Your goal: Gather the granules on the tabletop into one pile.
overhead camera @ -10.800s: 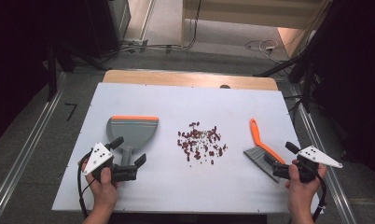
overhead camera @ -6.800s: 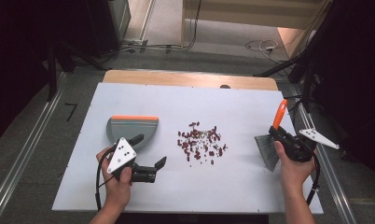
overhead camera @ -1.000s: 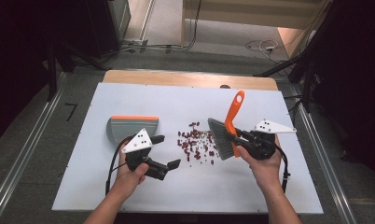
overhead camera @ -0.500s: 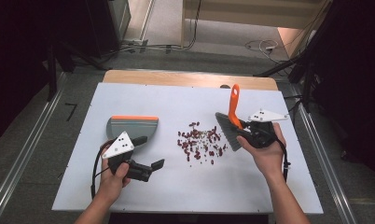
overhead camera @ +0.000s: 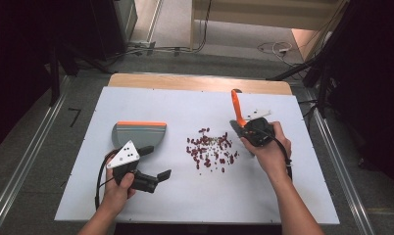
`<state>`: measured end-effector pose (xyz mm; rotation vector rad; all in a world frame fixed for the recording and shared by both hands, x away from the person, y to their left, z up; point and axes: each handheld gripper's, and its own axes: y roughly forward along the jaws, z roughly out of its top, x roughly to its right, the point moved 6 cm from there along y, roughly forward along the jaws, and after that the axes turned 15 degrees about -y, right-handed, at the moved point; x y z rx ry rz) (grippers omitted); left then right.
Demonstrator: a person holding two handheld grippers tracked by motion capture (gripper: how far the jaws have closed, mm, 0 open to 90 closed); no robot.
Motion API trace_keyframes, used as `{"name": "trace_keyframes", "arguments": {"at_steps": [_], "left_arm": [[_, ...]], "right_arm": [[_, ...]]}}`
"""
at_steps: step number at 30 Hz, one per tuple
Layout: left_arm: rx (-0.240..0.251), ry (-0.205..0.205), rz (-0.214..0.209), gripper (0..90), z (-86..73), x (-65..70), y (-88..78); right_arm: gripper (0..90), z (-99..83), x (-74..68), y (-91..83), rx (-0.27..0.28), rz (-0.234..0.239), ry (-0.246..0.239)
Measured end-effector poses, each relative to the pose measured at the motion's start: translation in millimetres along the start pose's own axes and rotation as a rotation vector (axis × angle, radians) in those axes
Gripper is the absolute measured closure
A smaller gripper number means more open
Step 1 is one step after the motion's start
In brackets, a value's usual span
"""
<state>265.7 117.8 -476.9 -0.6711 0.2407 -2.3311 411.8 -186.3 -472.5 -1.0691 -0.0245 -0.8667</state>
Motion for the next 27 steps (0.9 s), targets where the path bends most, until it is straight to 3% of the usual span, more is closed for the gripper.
{"name": "trace_keyframes", "arguments": {"at_steps": [5, 7, 11, 15, 20, 27], "left_arm": [[0.001, -0.001, -0.003, 0.0, -0.5, -0.1, -1.9], [0.005, -0.003, -0.005, 0.0, -0.4, -0.3, -2.3], [0.001, -0.002, -0.007, 0.0, -1.4, -0.5, -3.7], [0.0, -0.004, -0.006, 0.0, -1.7, -1.6, -4.2], [-0.003, -0.004, -0.005, 0.0, -1.9, -1.3, -2.0], [-0.006, 0.005, -0.004, 0.0, -2.1, 1.0, -0.7]], "right_arm": [[68.4, 15.5, -7.0, 17.4, -0.054, -0.006, -0.029], [68.5, 20.2, -13.3, 24.5, -0.081, 0.009, -0.035], [68.9, 28.0, -24.4, 31.3, -0.079, 0.049, -0.032], [69.0, 29.0, -33.6, 29.2, -0.09, 0.103, -0.068], [69.0, 25.5, -43.4, 20.7, -0.061, 0.15, -0.114], [69.0, 23.8, -59.6, 11.0, -0.042, 0.15, -0.182]]}}
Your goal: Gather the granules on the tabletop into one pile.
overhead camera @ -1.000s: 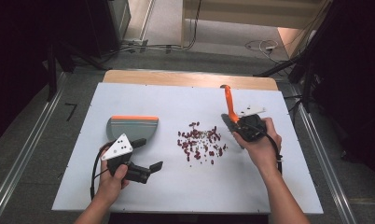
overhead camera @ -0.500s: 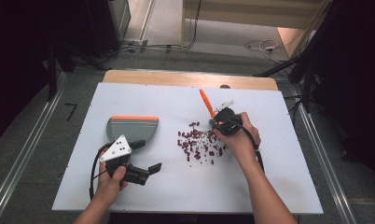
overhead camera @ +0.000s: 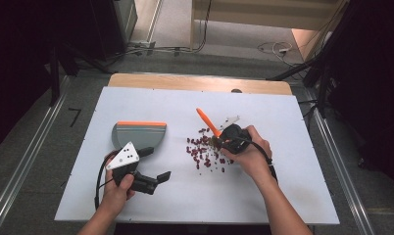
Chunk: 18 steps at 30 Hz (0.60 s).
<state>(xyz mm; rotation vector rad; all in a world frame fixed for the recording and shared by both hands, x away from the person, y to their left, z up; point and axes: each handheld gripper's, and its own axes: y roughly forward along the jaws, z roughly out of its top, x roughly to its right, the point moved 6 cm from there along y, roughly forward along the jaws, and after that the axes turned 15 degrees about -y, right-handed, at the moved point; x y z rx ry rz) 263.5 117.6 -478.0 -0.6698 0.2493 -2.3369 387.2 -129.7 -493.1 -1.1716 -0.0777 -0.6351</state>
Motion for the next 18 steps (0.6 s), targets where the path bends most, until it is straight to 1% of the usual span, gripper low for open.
{"name": "trace_keyframes", "arguments": {"at_steps": [1, 2, 3, 5, 7, 10, 12, 14, 15, 17, 18], "left_arm": [[0.0, 0.001, 0.001, 0.0, 0.1, 0.0, -0.1], [0.001, 0.002, 0.002, 0.0, 0.2, -0.2, -0.4], [0.002, 0.002, 0.003, 0.0, 0.2, -0.4, -0.6], [0.005, -0.002, 0.004, 0.0, 0.3, -1.1, -1.3], [0.007, -0.003, 0.008, 0.0, 0.5, -2.4, -2.6], [0.013, -0.005, 0.01, 0.0, 1.1, -4.1, -4.3], [0.016, -0.009, 0.01, 0.0, 1.3, -4.7, -5.8], [0.022, -0.008, 0.007, 0.0, 1.4, -5.0, -6.8], [0.022, -0.009, 0.007, 0.0, 1.3, -5.2, -7.2], [0.02, -0.009, 0.009, 0.0, 1.1, -5.5, -7.4], [0.02, -0.009, 0.008, 0.0, 0.9, -5.6, -7.4]], "right_arm": [[69.0, 0.0, 0.9, -1.0, -0.002, -0.016, -0.01], [69.0, 0.0, 2.7, -1.8, 0.0, -0.026, -0.004], [69.0, 0.5, 5.5, -2.2, 0.013, -0.024, 0.006], [69.0, 2.1, 13.1, -2.7, 0.024, -0.042, 0.014], [69.0, 6.8, 21.9, -2.0, 0.039, -0.059, 0.001], [68.9, 18.1, 33.2, 2.4, 0.056, -0.075, -0.027], [68.9, 26.3, 40.8, 7.9, 0.066, -0.089, -0.058], [68.9, 34.3, 45.0, 14.8, 0.063, -0.086, -0.069], [68.9, 37.4, 46.7, 18.4, 0.055, -0.086, -0.083], [68.9, 43.1, 48.8, 27.6, 0.061, -0.101, -0.149], [68.9, 45.5, 48.6, 32.2, 0.057, -0.097, -0.165]]}}
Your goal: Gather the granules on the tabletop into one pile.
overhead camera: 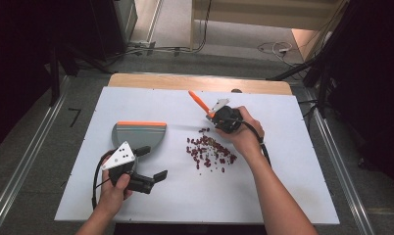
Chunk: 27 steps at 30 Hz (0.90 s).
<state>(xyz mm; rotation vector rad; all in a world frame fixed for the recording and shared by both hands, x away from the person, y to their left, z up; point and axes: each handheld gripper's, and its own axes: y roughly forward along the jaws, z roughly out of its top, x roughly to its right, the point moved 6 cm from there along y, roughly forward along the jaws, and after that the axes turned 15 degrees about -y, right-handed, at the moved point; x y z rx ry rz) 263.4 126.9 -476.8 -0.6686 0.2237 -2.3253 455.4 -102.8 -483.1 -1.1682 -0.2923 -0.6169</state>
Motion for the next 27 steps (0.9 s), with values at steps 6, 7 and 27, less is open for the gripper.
{"name": "trace_keyframes", "arguments": {"at_steps": [6, 7, 27], "left_arm": [[0.004, 0.0, -0.01, 0.0, -0.6, 1.4, -0.8], [0.006, -0.001, -0.01, 0.0, -0.5, 1.5, -0.8], [-0.005, 0.009, -0.005, 0.0, -1.2, 2.9, 0.9]], "right_arm": [[69.0, 11.5, -12.4, 12.0, -0.009, 0.055, -0.038], [69.0, 12.9, -16.0, 12.1, -0.006, 0.072, -0.049], [68.7, 8.2, -65.4, -21.7, 0.08, 0.203, -0.168]]}}
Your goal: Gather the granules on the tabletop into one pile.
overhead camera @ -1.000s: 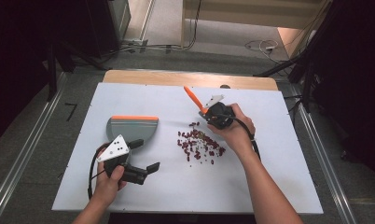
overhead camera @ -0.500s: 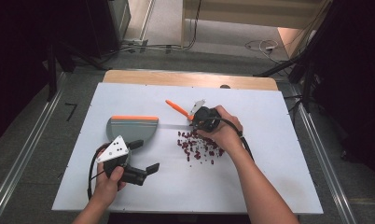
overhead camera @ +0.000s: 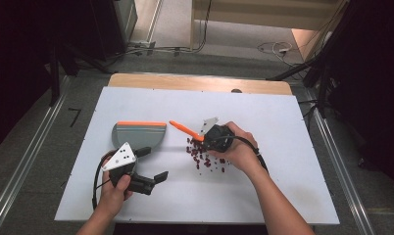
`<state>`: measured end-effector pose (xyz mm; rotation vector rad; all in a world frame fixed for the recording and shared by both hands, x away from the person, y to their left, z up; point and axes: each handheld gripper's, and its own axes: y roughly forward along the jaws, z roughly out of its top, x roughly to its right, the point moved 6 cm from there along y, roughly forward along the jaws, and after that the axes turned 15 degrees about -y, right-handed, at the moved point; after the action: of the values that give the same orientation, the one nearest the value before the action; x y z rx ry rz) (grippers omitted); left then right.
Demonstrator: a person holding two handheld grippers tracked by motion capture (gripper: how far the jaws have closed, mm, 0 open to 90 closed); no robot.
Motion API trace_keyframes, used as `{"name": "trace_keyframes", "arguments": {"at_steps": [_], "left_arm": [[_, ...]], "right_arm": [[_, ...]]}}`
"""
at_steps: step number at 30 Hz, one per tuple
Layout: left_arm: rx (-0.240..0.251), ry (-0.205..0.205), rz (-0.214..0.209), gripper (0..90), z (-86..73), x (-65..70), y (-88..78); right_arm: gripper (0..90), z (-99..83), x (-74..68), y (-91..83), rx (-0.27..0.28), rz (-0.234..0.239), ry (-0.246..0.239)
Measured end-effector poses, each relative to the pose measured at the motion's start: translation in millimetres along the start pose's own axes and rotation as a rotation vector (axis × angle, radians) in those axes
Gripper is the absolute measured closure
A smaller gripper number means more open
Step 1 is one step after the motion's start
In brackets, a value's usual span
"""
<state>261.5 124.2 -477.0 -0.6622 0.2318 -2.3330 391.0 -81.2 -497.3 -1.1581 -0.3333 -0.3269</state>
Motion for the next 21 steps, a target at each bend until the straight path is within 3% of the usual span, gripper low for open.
{"name": "trace_keyframes", "arguments": {"at_steps": [3, 5, 9, 11, 14, 18, 21], "left_arm": [[-0.001, 0.002, 0.004, 0.0, -0.3, -0.2, 0.8], [-0.001, 0.002, 0.006, 0.0, -0.3, -0.4, 0.8], [0.007, -0.001, 0.014, 0.0, 0.6, -1.8, -1.1], [0.011, -0.001, 0.018, 0.0, 1.2, -2.9, -2.1], [0.016, -0.006, 0.019, 0.0, 1.5, -3.8, -2.9], [0.02, -0.005, 0.025, 0.0, 2.2, -4.1, -4.0], [0.024, -0.005, 0.026, 0.0, 2.4, -4.5, -4.7]], "right_arm": [[68.7, -0.3, -1.5, -1.7, 0.002, -0.008, -0.012], [68.8, -0.2, 0.4, -4.1, -0.005, -0.039, -0.025], [68.8, 0.3, 11.2, -14.0, 0.03, -0.103, 0.017], [68.9, 2.9, 15.7, -22.2, 0.053, -0.117, 0.066], [68.8, 10.8, 18.3, -34.1, 0.123, -0.104, 0.191], [68.8, 25.8, 12.7, -40.8, 0.213, -0.007, 0.359], [68.8, 35.3, 7.1, -36.0, 0.236, 0.05, 0.429]]}}
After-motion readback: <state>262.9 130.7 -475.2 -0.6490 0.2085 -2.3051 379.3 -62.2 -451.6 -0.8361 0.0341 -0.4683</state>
